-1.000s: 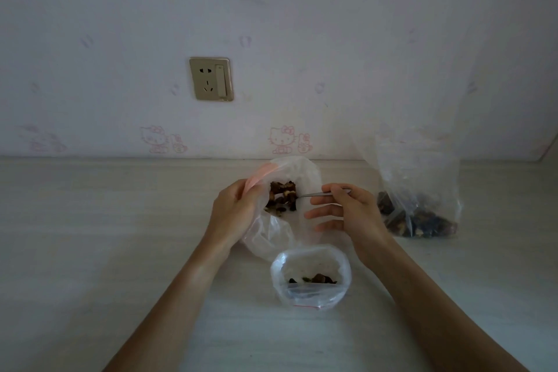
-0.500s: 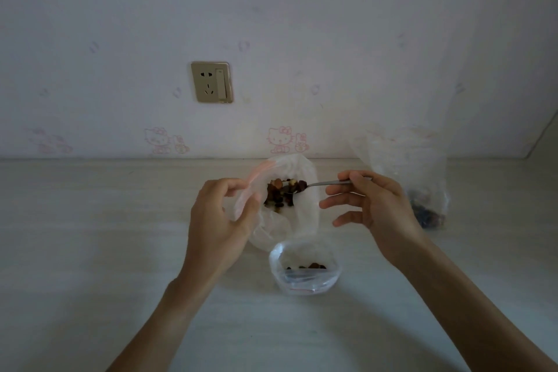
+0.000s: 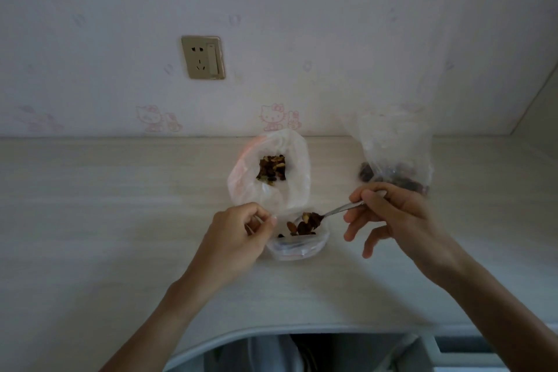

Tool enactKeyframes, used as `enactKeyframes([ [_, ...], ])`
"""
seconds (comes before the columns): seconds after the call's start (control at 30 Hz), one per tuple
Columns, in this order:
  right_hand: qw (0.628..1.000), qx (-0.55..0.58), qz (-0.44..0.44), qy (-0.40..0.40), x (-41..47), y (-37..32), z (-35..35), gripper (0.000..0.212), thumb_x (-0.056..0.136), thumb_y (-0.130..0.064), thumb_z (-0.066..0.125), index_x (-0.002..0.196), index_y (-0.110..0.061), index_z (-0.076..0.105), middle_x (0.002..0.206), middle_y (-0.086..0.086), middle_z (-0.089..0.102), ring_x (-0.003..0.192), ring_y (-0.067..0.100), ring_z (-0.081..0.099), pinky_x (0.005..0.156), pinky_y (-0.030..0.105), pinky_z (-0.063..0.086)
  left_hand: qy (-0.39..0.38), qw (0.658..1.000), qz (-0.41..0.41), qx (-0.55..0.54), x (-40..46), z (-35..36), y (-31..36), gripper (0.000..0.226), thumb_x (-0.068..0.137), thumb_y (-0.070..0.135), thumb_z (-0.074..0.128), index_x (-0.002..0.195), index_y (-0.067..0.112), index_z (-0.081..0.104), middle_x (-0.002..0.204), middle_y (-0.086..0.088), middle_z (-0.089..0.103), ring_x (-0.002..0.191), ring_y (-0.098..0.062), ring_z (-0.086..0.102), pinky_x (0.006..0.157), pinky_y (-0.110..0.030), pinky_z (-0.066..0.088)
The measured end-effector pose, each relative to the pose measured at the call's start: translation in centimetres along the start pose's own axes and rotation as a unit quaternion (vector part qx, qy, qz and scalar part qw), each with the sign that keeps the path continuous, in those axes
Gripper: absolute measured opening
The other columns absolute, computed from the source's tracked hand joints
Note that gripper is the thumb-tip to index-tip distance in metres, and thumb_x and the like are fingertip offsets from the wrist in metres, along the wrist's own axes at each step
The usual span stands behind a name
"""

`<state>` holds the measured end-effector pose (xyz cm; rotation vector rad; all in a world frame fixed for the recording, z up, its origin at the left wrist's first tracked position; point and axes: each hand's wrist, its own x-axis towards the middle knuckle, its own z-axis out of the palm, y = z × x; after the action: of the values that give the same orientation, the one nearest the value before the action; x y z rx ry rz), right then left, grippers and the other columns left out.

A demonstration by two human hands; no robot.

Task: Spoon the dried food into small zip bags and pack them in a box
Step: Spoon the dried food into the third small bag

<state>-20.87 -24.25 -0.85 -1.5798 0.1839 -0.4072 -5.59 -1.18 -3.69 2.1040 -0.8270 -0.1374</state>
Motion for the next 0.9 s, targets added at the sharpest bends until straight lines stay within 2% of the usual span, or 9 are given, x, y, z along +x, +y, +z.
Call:
enactKeyframes([
  [0.07,0.993,-0.091,-0.062,-0.049,-0.5,-0.4,-0.4,0.032,0.100,-0.028,0.049,0.106,-0.002,0.068,0.092,0.018,0.072,0.081,0.036,0.074,0.050,0.045,0.060,0.006,0.999,0.006,-0.047,0.2,-0.3,0.2,0.016,0.099,0.030,0.068,0.083,0.029,0.072,0.069,0.006,0.072,0.055,-0.007,0.066,0.057,-0.017,0.049],
  [0.17,0.953,-0.234,-0.164,-0.104,-1.2,-1.1,-1.1,0.035,0.107,-0.038,0.044,0.113,-0.015,0.069,0.094,0.002,0.071,0.086,0.028,0.072,0.055,0.038,0.060,-0.004,0.996,-0.005,-0.092,0.3,-0.7,0.3,0.015,0.100,0.028,0.068,0.086,0.025,0.072,0.071,-0.001,0.073,0.055,-0.014,0.068,0.054,-0.018,0.049],
  [0.27,0.925,-0.291,-0.208,-0.125,-1.4,-1.7,-1.7,0.028,0.107,-0.033,0.045,0.116,-0.023,0.069,0.096,-0.002,0.071,0.081,0.024,0.070,0.057,0.035,0.059,-0.015,0.995,-0.023,-0.098,0.3,-0.7,0.1,0.014,0.100,0.029,0.067,0.087,0.025,0.073,0.071,-0.003,0.072,0.055,-0.016,0.068,0.049,-0.018,0.045],
  [0.4,0.970,-0.154,-0.161,-0.098,-0.6,-1.5,-1.5,0.036,0.106,-0.034,0.048,0.111,-0.007,0.070,0.092,0.010,0.074,0.085,0.033,0.072,0.057,0.045,0.059,-0.008,0.995,-0.020,-0.093,0.4,-0.4,-0.3,0.014,0.099,0.031,0.068,0.087,0.027,0.073,0.070,0.000,0.072,0.054,-0.013,0.066,0.045,-0.016,0.044],
  [0.5,0.992,-0.038,-0.107,-0.055,0.5,-0.8,-1.1,0.034,0.102,-0.028,0.051,0.105,0.001,0.069,0.089,0.023,0.071,0.082,0.038,0.072,0.054,0.042,0.056,0.003,0.997,-0.002,-0.075,0.8,-0.6,-0.5,0.017,0.098,0.036,0.069,0.082,0.028,0.072,0.067,0.004,0.070,0.053,-0.007,0.063,0.049,-0.015,0.044],
  [0.63,0.997,0.058,-0.045,-0.008,2.8,0.2,-0.2,0.028,0.101,-0.023,0.053,0.102,-0.001,0.070,0.086,0.022,0.068,0.081,0.040,0.070,0.051,0.038,0.052,0.077,0.997,0.020,-0.008,2.5,-2.1,-0.2,0.034,0.096,0.049,0.066,0.069,0.027,0.066,0.059,0.018,0.063,0.053,0.001,0.055,0.053,-0.009,0.041],
  [0.7,0.995,0.091,-0.023,0.012,4.1,0.6,0.3,0.025,0.103,-0.021,0.053,0.101,-0.003,0.070,0.085,0.020,0.068,0.081,0.039,0.070,0.051,0.036,0.052,0.137,0.990,0.030,0.015,4.0,-3.0,0.2,0.037,0.088,0.059,0.062,0.069,0.027,0.063,0.061,0.018,0.063,0.057,0.000,0.058,0.051,-0.011,0.040],
  [0.8,0.994,0.096,0.009,0.051,6.1,0.8,1.1,0.025,0.108,-0.016,0.049,0.101,-0.003,0.070,0.084,0.017,0.070,0.080,0.036,0.072,0.051,0.035,0.053,0.214,0.974,0.040,0.063,6.9,-3.5,0.6,0.029,0.081,0.059,0.067,0.081,0.031,0.060,0.070,0.012,0.060,0.064,-0.005,0.059,0.058,-0.022,0.043],
  [0.9,0.993,0.079,0.041,0.075,7.9,0.9,2.0,0.026,0.108,-0.017,0.050,0.103,-0.001,0.069,0.084,0.016,0.073,0.077,0.033,0.074,0.052,0.035,0.056,0.222,0.970,0.032,0.092,9.8,-3.1,0.4,0.041,0.085,0.057,0.075,0.107,0.028,0.057,0.100,0.011,0.059,0.083,-0.009,0.061,0.072,-0.033,0.051],
])
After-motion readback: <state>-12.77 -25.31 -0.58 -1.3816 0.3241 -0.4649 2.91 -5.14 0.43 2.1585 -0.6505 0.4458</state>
